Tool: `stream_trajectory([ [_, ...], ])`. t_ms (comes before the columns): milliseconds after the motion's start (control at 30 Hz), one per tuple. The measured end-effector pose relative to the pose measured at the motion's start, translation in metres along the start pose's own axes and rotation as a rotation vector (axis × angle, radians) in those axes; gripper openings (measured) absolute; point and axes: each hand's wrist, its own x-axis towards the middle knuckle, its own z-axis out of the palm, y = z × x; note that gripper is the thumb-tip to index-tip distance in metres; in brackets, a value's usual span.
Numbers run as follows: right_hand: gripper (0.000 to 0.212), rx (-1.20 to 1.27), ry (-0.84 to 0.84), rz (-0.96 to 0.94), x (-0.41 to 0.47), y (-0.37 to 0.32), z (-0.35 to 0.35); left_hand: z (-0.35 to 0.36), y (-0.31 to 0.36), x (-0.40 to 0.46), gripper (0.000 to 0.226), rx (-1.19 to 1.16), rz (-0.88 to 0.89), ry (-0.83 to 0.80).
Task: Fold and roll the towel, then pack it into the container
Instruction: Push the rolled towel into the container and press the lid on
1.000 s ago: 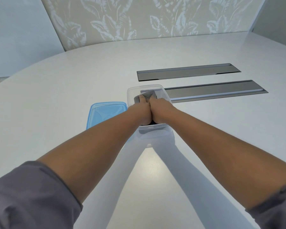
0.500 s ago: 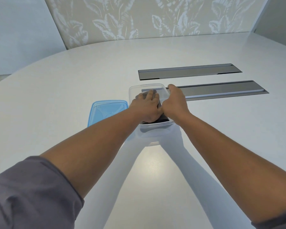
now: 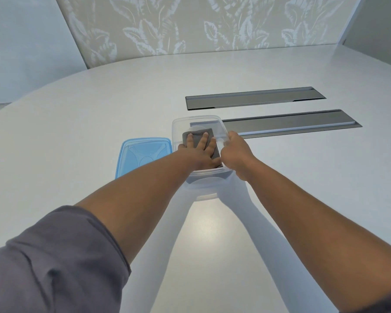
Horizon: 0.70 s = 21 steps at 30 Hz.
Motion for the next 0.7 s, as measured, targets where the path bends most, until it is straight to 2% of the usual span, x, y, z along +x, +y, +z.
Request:
stream_trajectory([
  [133,0.043,-0.022,0.004,-0.002,0.001,0.001,0.001,-0.004,0.001,-0.005,0.081,-0.013,0.004,0.005],
  [200,0.043,-0.038,0.007,-0.003,0.000,0.000,0.001,-0.009,0.002,-0.010,0.076,0.055,0.030,0.089],
  [300,0.043,-0.063,-0.004,-0.001,-0.001,0.000,0.001,-0.021,0.002,-0.024,0.039,0.086,0.099,0.307],
  [400,0.040,-0.106,-0.008,0.001,-0.001,0.000,0.000,-0.030,-0.007,-0.035,0.018,-0.161,0.076,0.453],
  [467,0.037,-0.127,-0.003,-0.004,-0.001,0.000,0.000,-0.031,-0.021,-0.041,0.024,-0.449,0.001,0.625],
  [533,0.036,-0.146,-0.001,-0.004,-0.002,-0.001,0.000,-0.026,-0.036,-0.047,0.040,-0.661,-0.103,0.762],
  [600,0.038,-0.159,-0.001,-0.004,-0.002,-0.001,0.001,-0.018,-0.049,-0.054,0.049,-0.716,-0.226,0.757],
  [700,0.040,-0.161,-0.005,-0.009,-0.003,-0.002,0.001,-0.001,-0.061,-0.060,0.051,-0.738,-0.359,0.633],
])
